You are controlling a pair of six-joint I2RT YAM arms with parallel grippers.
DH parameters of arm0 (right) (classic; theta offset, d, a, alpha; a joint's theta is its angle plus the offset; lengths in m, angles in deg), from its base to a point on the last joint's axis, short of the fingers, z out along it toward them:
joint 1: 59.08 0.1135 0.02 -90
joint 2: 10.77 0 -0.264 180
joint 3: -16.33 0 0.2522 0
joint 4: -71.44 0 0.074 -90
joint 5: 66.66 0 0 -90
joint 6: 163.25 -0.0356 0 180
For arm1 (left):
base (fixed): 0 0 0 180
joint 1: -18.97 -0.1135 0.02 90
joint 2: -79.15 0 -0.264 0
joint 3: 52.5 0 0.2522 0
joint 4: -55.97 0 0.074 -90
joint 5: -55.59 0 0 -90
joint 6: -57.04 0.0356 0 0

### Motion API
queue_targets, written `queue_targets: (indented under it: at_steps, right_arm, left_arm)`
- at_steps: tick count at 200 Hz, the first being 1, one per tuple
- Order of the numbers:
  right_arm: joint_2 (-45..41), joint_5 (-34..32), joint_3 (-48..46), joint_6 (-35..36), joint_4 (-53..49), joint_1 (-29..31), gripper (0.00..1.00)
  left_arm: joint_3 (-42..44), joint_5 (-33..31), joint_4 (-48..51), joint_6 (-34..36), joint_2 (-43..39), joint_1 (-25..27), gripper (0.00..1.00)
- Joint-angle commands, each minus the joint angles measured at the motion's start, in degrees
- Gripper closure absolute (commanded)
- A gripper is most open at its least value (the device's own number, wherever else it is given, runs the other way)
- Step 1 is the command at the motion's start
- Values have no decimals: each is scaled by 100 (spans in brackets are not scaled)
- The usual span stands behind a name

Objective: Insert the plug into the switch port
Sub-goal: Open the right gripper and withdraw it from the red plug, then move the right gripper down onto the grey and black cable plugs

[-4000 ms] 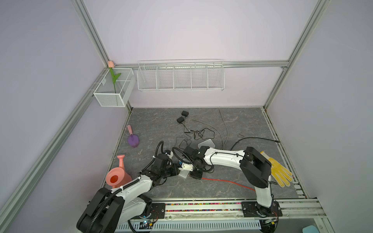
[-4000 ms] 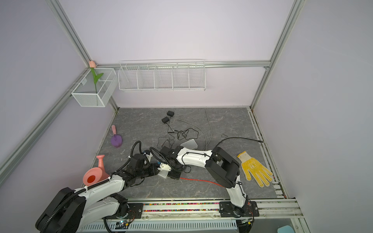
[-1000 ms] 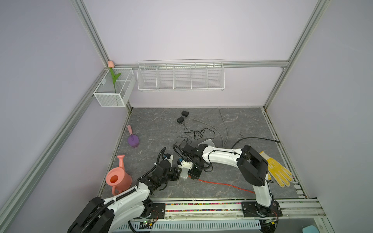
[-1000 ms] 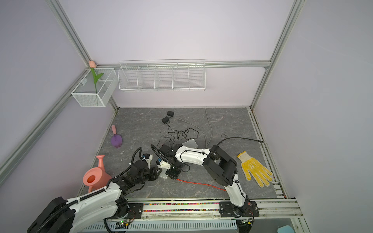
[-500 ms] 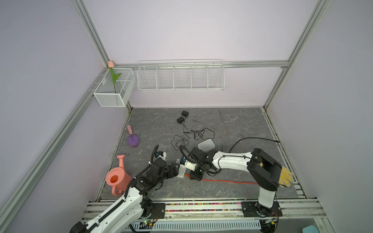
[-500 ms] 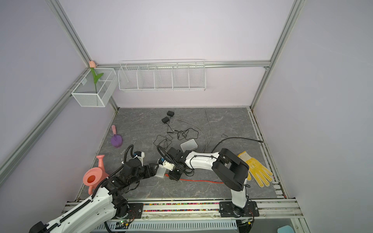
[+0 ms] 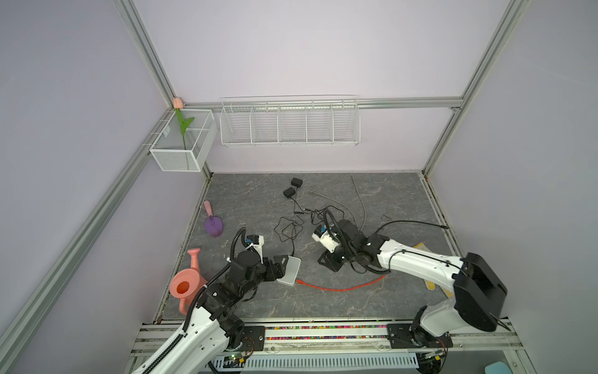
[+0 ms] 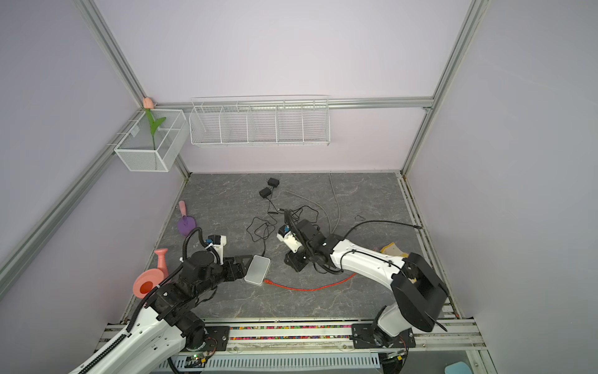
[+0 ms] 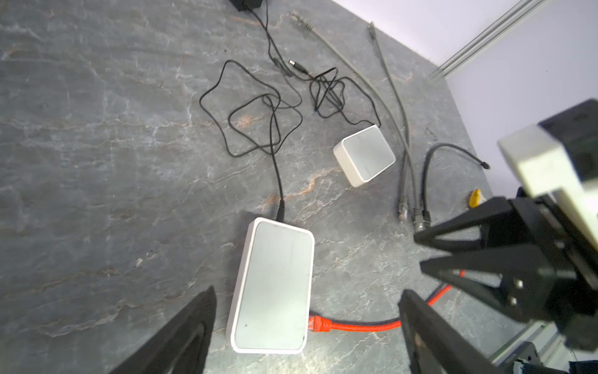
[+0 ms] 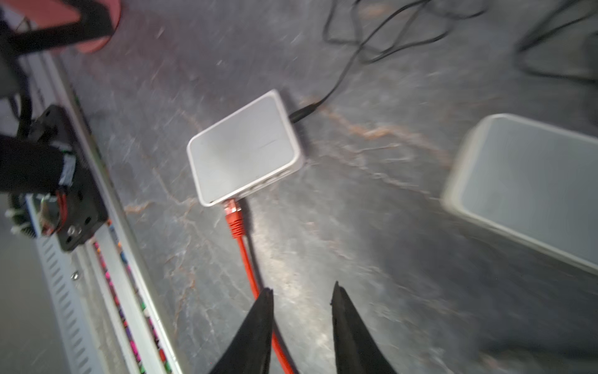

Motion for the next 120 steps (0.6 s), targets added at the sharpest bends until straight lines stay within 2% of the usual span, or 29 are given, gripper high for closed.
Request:
queue_targets:
  at_steps: [1, 27, 51, 90, 120]
  right_arm:
    - [-453, -1261, -191, -893, -341, -570, 63]
    - [-698, -1963, -398, -1223, -640, -1278, 56]
    - [-564, -1608, -661, -1456, -575, -1982, 56]
    - [299, -1183, -471, -1333, -397, -2075, 58]
    - [724, -1157, -346, -1367, -113, -2084, 59]
  left_arm:
    - [-133, 282, -29, 187, 204, -28, 14]
    - [-106, 524, -406, 136, 438, 66, 18]
    - [-227, 165, -510, 194, 677, 577, 19]
    - [-247, 362, -773, 165, 1093, 710, 21]
    - [-187, 399, -802, 143, 1004, 719, 22]
